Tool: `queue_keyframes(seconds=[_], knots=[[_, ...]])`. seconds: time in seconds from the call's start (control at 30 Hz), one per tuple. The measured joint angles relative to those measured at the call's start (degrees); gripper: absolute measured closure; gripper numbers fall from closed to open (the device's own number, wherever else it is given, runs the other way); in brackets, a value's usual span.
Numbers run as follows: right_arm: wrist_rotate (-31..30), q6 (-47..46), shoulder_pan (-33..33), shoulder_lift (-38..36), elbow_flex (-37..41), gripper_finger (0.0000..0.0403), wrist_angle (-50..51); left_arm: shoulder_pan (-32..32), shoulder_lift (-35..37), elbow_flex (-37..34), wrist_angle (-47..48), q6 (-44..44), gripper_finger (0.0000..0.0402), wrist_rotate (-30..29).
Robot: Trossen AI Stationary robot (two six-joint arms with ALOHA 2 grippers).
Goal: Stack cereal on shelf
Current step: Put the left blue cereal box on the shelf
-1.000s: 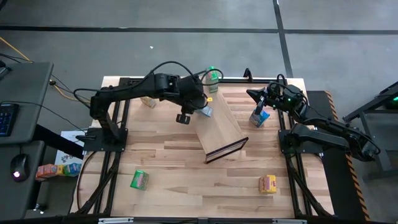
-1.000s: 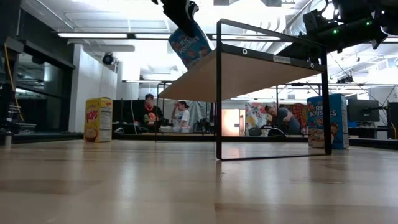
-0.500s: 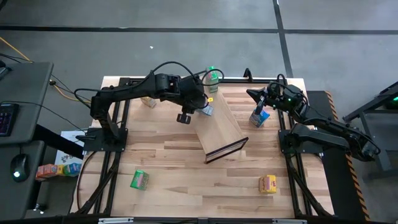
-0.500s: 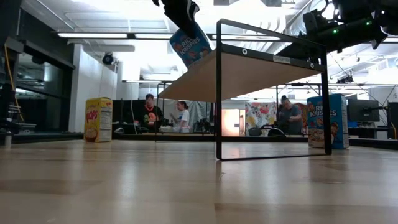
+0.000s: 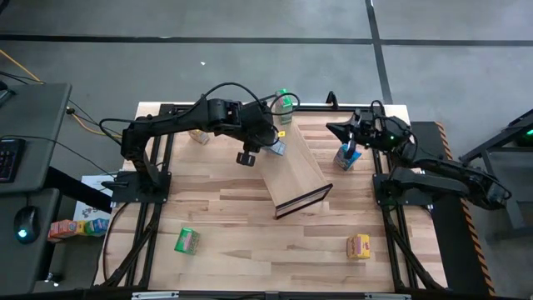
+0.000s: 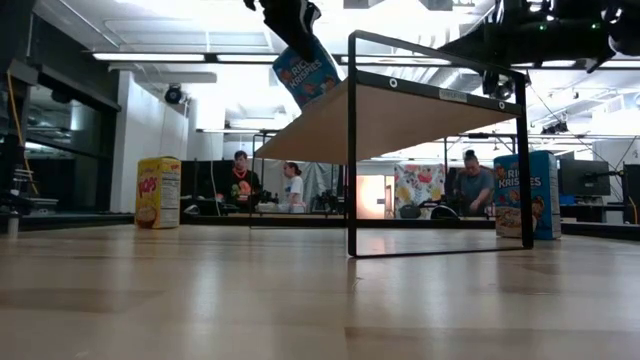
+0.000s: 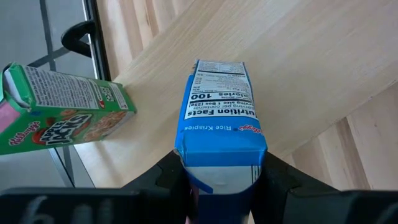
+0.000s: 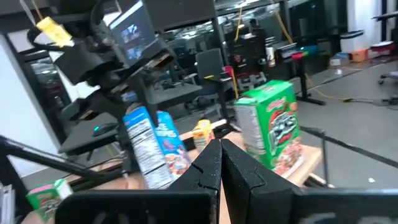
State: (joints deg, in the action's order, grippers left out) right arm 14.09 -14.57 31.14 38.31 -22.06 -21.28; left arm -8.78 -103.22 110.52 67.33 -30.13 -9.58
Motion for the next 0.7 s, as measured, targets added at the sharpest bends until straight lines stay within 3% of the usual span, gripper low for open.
queue_keyframes(seconds=[0.2,0.47,0.7], knots=[[-2.05,-1.39,-5.85,4.65,0.0,0.0402,-0.6,0.0,-0.02,0.0,0.02,0.0,0.0286,0.0],[-0.71,-2.05,-12.13,15.24,-0.11,0.0402,-9.36,0.0,-0.02,-0.02,0.04,-0.04,0.0286,0.0],[-0.7,0.04,-17.04,25.07,-6.7,0.0403,-9.85,0.33,-0.07,-0.07,0.07,-0.17,0.0286,-0.18]])
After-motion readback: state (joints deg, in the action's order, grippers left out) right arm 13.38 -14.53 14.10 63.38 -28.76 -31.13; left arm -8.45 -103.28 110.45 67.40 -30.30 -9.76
